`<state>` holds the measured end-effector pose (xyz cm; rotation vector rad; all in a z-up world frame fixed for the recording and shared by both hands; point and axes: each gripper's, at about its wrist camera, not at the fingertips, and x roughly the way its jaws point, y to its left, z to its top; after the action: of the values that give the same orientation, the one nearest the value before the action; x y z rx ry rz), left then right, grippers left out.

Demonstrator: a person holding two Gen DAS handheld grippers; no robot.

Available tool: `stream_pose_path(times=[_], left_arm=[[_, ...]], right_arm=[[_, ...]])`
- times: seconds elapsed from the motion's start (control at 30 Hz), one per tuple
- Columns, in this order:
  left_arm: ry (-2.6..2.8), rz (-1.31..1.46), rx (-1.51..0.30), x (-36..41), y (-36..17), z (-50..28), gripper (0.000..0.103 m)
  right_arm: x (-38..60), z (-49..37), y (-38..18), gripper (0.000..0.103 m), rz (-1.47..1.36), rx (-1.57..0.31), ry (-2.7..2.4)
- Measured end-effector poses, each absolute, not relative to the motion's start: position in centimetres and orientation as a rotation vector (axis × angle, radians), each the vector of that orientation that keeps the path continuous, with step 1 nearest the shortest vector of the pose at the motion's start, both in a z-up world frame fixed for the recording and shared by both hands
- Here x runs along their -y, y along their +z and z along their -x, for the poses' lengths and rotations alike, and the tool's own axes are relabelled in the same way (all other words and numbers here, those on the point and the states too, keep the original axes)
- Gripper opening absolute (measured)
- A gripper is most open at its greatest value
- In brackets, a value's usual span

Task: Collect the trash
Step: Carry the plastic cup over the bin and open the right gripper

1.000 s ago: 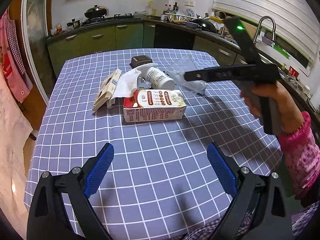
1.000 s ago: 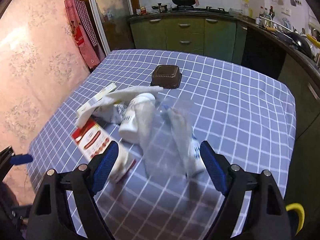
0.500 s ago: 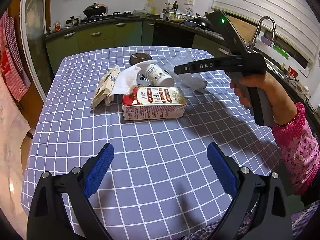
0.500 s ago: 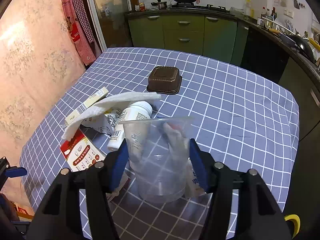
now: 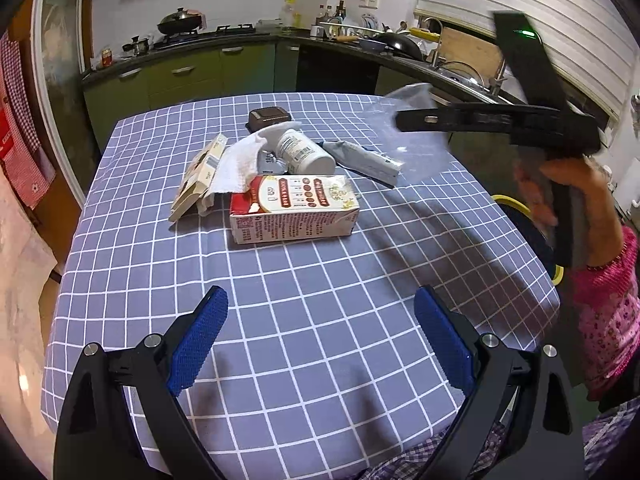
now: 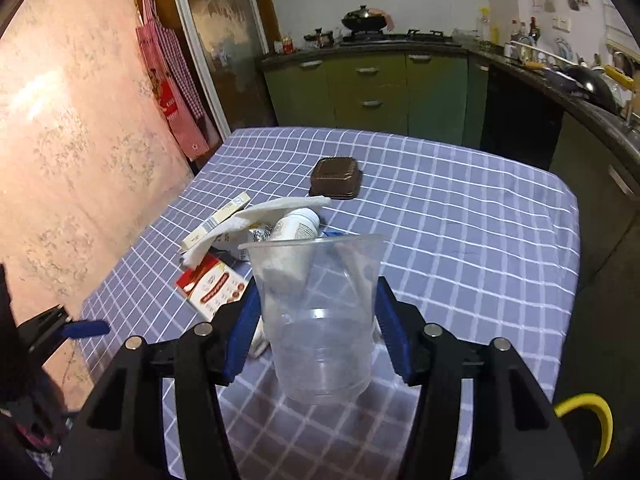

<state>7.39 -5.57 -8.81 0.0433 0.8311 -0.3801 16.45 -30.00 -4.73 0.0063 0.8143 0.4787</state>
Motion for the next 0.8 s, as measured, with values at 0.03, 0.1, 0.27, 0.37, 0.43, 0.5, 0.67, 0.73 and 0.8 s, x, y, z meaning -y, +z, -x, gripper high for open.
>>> stream_pose_path(times=[0.03, 0.1, 0.27, 0.37, 0.43, 0.5, 0.67, 0.73, 0.8], left_arm=[[-0.383, -0.045, -0.831, 5.7, -8.8, -7.4, 0.093], [-0.394, -0.053, -0.829, 6.1, -8.7, -7.4, 0.093], [-0.424, -0.077, -0.829, 7.3, -8.7, -7.4, 0.093], [-0.448, -0.083, -0.831, 7.9, -8.7, -7.4, 0.093], [-0.459, -0.087, -0.831, 8.3, -8.7, -7.3, 0.093], [-0.467, -0.094, -0.832, 8.8, -8.6, -7.3, 0.093], [-0.482, -0.107, -0.829, 9.7, -8.2, -7.3, 0.093], [-0.484, -0.112, -0.827, 10.0, -8.1, -7.2, 0.093], [-0.485, -0.115, -0.826, 10.0, -8.0, -7.2, 0.093]], right_arm=[[31.1, -15.5, -4.4, 0.054, -0.012, -0.804, 0.462], [33.1, -13.9, -4.1, 0.054, -0.025, -0.793, 0.426], [40.5, -9.7, -4.2, 0.054, -0.076, -0.802, 0.248], [45.2, -7.7, -5.2, 0.055, -0.130, -0.828, 0.131], [48.4, -6.6, -6.4, 0.055, -0.172, -0.855, 0.045], [50.5, -5.8, -7.3, 0.055, -0.199, -0.873, -0.007], [54.3, -4.9, -10.2, 0.057, -0.239, -0.924, -0.095], [54.9, -5.0, -11.1, 0.067, -0.249, -0.940, -0.122], [55.5, -5.0, -11.7, 0.074, -0.268, -0.944, -0.142]])
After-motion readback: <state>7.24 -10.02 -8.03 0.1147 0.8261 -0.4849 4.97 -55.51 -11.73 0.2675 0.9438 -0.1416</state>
